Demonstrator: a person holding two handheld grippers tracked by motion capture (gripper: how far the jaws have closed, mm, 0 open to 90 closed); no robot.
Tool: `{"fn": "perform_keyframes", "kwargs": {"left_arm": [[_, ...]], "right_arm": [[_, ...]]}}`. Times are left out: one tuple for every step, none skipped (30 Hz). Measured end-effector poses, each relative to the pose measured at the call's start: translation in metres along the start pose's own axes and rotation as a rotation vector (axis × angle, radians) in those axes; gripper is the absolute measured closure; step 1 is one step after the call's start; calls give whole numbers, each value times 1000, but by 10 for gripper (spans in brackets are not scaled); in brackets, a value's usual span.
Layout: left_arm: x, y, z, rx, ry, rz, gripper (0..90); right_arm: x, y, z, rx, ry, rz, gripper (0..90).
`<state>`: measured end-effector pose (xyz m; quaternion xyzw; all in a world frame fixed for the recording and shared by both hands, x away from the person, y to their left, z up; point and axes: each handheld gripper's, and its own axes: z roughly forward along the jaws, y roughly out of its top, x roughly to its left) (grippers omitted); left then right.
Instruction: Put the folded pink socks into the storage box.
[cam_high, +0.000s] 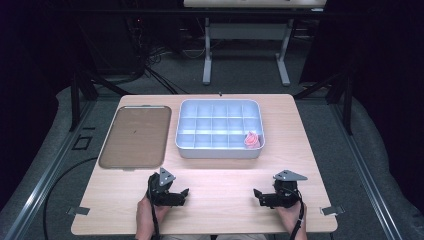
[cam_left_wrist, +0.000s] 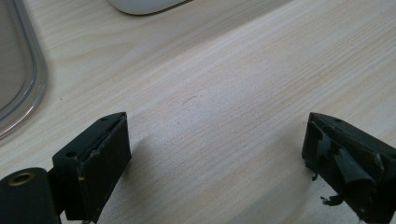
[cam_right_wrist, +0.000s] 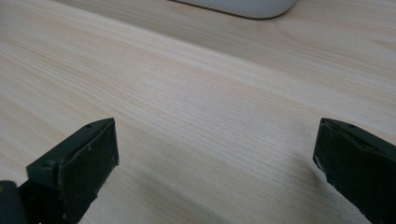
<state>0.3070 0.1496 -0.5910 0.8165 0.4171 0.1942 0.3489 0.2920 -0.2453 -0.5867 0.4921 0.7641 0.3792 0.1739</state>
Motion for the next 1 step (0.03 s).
{"fn": "perform_keyframes", "kwargs": {"left_arm": [[0, 0, 0, 0, 0, -1, 77]], "right_arm": [[0, 0, 0, 8, -8, -4, 0]]}}
